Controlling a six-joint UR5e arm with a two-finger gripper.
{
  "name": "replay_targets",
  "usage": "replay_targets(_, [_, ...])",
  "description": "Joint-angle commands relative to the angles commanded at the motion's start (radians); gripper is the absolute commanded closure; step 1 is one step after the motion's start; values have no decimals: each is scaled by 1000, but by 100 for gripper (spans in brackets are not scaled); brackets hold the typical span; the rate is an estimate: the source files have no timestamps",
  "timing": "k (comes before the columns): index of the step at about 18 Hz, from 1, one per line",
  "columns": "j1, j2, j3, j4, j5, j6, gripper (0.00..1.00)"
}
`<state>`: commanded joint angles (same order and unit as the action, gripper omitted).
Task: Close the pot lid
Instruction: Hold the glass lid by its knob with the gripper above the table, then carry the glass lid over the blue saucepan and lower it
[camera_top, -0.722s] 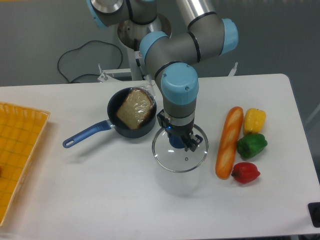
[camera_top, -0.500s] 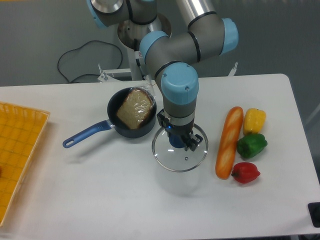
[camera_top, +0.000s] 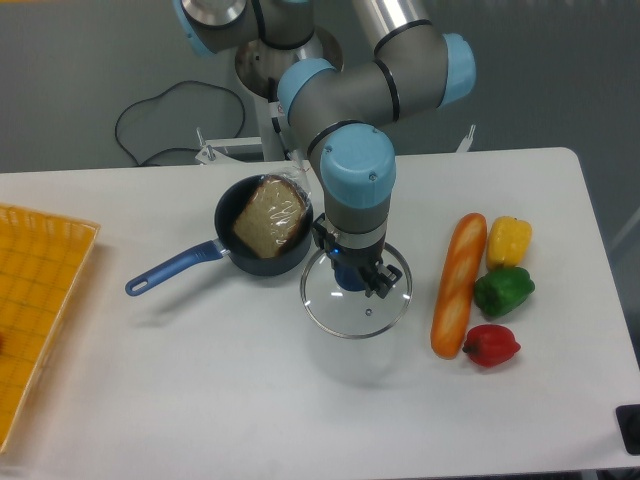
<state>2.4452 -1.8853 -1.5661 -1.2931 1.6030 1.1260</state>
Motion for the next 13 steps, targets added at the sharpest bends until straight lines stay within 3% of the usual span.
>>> replay_targets(6, [-31,37,-23,-54,3,-35,60])
replay_targets(13, [-32,127,-135,-67,15,-64,60])
